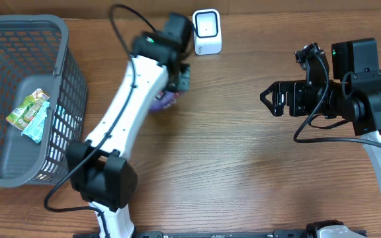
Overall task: Scan the item barcode
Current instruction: 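Lift the red-purple bag out and drop it on the table centre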
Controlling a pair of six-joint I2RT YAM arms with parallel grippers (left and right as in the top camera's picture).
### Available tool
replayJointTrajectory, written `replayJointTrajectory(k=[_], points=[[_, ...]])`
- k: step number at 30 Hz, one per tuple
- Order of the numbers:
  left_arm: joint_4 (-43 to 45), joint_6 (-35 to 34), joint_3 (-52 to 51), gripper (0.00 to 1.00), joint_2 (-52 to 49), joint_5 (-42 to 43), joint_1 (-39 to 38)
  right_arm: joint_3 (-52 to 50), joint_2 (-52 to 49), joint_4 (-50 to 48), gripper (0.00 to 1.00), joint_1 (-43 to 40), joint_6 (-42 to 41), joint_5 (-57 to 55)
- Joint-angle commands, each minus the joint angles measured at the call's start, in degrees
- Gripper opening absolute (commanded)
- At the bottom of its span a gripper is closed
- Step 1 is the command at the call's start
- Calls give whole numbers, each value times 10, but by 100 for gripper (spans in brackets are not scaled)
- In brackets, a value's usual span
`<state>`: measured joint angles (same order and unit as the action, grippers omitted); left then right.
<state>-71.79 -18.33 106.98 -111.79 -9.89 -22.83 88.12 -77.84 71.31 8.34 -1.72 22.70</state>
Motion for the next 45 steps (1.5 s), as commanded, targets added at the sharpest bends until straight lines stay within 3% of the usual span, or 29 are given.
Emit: replayJointTrajectory(k=[1,2,3,7,16,22,29,35,41,45], points=[[33,-39,-19,86,5,27,-17,15,4,-3,100,3,1,3],[41,-32,-15,98,6,38,-18,15,4,-3,100,3,1,3],[45,-19,-4,100,7,50,-18,15,4,-3,100,3,1,3],[19,14,87,100,9,47,-15,15,4,-3,100,3,1,3],[-106,77,406,99,13,31,36,15,4,-5,100,3,0,6],[-229,32,510,96,20,19,144,15,4,-5,100,3,0,6],[-250,29,493,95,57,90,336,15,3,-4,100,3,0,5],[-250,38,426,100,77,64,486,15,3,8,100,3,0,5],[-238,137,359,99,51,160,620,15,3,32,100,3,1,-1],[-212,174,313,94,28,200,648,15,3,28,100,3,1,-1]])
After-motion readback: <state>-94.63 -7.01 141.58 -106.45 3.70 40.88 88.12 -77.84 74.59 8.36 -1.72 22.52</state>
